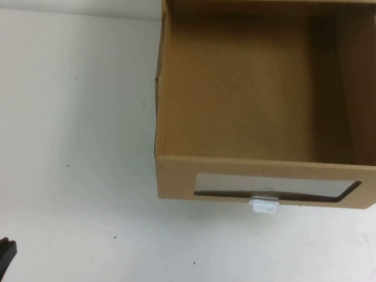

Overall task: Open the shoe box
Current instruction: 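Pull the top drawer of the cardboard box fully open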

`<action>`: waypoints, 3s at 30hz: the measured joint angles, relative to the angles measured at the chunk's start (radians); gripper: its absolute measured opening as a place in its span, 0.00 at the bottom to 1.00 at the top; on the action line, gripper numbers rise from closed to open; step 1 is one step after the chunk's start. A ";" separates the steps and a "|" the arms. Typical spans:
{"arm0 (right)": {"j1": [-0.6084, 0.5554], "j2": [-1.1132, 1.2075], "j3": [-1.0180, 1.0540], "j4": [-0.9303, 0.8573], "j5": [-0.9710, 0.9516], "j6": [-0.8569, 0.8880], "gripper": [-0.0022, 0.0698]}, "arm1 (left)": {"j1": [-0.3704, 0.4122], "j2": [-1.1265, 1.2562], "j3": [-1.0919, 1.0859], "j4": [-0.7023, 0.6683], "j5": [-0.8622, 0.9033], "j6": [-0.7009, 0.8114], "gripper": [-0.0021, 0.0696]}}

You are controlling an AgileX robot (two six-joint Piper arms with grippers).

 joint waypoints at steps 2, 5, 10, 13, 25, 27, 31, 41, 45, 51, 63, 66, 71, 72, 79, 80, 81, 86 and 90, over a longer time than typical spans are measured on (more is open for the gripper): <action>-0.162 -0.009 0.047 0.055 -0.117 -0.002 0.01 | 0.000 0.000 0.000 0.000 0.000 0.000 0.02; -0.412 -0.048 0.136 0.151 -0.288 -0.024 0.01 | 0.000 0.000 0.000 0.000 0.000 0.000 0.02; -0.773 -0.154 0.307 0.349 -0.508 -0.134 0.01 | 0.000 0.000 0.000 0.000 0.000 0.000 0.02; -0.940 -0.220 0.404 0.474 -0.591 -0.204 0.01 | 0.000 0.000 0.000 0.000 0.000 0.000 0.02; -1.264 -0.561 0.760 0.723 -0.673 -0.370 0.01 | 0.000 0.000 0.000 0.000 0.000 -0.001 0.02; -1.283 -0.572 0.806 0.715 -0.714 -0.381 0.01 | 0.000 0.000 0.000 0.000 0.000 -0.001 0.02; -1.290 -0.573 0.863 0.701 -0.785 -0.394 0.01 | 0.000 0.000 0.000 0.000 0.004 -0.001 0.02; -1.290 -0.573 0.900 0.739 -0.858 -0.442 0.00 | 0.000 0.000 0.000 0.000 0.004 -0.002 0.02; -1.292 -0.577 0.932 0.963 -0.877 -0.828 0.01 | 0.000 0.000 0.000 0.000 0.004 -0.004 0.02; -1.294 -0.577 0.995 1.051 -0.844 -0.981 0.00 | 0.000 0.000 0.000 0.000 0.006 -0.004 0.02; -1.296 -0.577 1.001 1.072 -0.741 -0.992 0.00 | 0.000 0.000 0.000 0.000 0.006 -0.004 0.02; -1.296 -0.577 1.001 1.072 -0.741 -0.992 0.00 | 0.000 0.000 0.000 0.000 0.006 -0.004 0.02; -1.296 -0.577 1.001 1.074 -0.741 -0.992 0.00 | 0.000 0.000 0.000 0.000 0.006 -0.004 0.02; -1.296 -0.577 1.001 1.074 -0.741 -0.992 0.00 | 0.000 0.000 0.000 0.000 0.006 -0.004 0.02; -1.296 -0.577 1.001 1.074 -0.740 -0.992 0.00 | 0.000 0.000 0.000 0.000 0.006 -0.004 0.02; -1.296 -0.577 1.001 1.074 -0.740 -0.992 0.00 | 0.000 0.000 0.000 0.000 0.006 -0.004 0.02; -1.296 -0.577 1.001 1.074 -0.740 -0.992 0.00 | 0.000 0.000 0.000 0.000 0.006 -0.004 0.02; -1.296 -0.577 1.001 1.074 -0.740 -0.992 0.00 | 0.000 -0.002 0.000 0.053 -0.005 -0.002 0.02; -1.296 -0.577 1.001 1.074 -0.740 -0.992 0.00 | 0.065 -0.060 0.000 0.216 -0.047 -0.074 0.02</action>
